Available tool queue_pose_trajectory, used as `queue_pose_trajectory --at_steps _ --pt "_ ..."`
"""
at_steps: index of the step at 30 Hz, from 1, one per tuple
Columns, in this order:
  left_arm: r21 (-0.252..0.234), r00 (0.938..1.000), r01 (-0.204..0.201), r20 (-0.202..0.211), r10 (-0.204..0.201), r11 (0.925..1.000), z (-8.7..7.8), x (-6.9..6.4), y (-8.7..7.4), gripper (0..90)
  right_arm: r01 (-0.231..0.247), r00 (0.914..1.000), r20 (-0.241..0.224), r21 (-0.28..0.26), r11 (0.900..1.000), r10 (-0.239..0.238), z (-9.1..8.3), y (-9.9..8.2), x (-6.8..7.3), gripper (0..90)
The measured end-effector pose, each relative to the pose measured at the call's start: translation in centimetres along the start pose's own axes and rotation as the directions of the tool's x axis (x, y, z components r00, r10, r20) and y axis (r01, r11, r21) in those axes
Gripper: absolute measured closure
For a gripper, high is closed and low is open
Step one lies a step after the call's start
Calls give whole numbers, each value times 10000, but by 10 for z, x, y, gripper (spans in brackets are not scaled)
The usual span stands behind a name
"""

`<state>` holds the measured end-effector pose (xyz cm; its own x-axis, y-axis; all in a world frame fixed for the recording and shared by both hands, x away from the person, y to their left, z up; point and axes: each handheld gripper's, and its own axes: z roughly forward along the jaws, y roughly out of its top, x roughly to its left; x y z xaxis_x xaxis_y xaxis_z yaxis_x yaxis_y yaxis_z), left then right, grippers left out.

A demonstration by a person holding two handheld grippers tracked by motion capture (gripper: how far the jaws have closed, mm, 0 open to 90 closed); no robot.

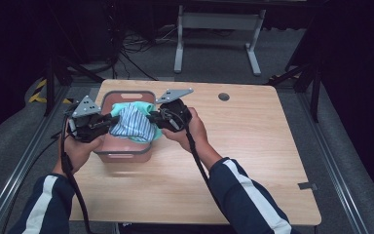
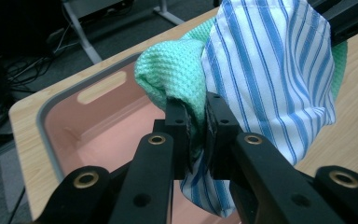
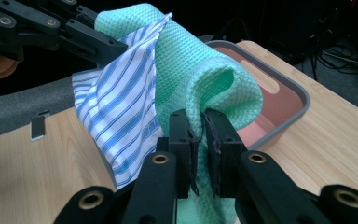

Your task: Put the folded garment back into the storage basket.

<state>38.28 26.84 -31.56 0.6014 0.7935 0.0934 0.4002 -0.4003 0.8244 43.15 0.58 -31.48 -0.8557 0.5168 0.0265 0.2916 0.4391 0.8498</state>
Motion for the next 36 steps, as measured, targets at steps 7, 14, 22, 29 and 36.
queue_pose_trajectory --at_steps 7,14,22,29,36 --pt "189 9988 302 -391 -295 9994 1 18 -15 817 -121 9998 -157 155 9998 123 28 4 3 815" --pt "470 9960 441 -794 -402 9979 8 27 -24 817 -124 9995 -285 379 9992 135 48 2 4 815" --pt "736 9934 321 -1119 -237 9968 16 30 -27 816 -106 9994 -329 678 9976 129 70 0 2 815" --pt "977 9917 327 -1272 -201 9947 24 34 -36 816 -284 9988 -377 864 9959 318 81 -5 -1 813" --pt "1209 9900 457 -1380 -288 9916 34 33 -45 816 -325 9986 -373 1091 9935 368 91 -10 -3 811"
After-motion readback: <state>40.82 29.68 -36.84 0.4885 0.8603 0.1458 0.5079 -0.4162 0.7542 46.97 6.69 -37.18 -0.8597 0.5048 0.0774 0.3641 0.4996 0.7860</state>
